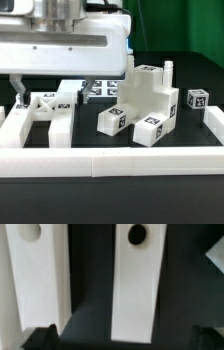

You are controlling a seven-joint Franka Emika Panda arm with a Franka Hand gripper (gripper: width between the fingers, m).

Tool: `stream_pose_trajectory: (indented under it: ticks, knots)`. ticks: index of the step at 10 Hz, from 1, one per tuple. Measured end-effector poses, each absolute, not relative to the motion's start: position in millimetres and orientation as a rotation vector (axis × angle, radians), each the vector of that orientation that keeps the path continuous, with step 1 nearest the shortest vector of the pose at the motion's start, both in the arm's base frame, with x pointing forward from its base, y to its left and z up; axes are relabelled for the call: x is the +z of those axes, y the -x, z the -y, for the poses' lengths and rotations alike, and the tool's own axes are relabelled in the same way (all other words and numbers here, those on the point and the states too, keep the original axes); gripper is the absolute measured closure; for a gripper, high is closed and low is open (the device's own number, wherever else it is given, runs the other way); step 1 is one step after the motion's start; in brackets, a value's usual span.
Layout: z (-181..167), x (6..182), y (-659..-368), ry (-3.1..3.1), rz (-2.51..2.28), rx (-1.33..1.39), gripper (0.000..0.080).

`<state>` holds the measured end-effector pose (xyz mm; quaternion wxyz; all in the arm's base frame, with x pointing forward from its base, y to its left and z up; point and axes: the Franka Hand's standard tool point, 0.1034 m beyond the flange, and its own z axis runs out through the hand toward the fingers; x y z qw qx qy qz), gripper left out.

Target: Assemble chair

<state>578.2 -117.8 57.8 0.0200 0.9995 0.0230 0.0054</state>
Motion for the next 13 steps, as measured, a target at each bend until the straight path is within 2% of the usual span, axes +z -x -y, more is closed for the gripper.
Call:
stream_pose_trajectory:
  ticks: [4, 9, 13]
  knots:
    - [112.5, 40.7, -570.2, -3.127, -0.064, -0.118, 0.0150]
    - [114.7, 35.4, -567.0, -3.133, -0.054, -0.157, 0.0150]
    - [108.5, 20.2, -563.6, -3.156, -0.033, -0.238, 0.0150]
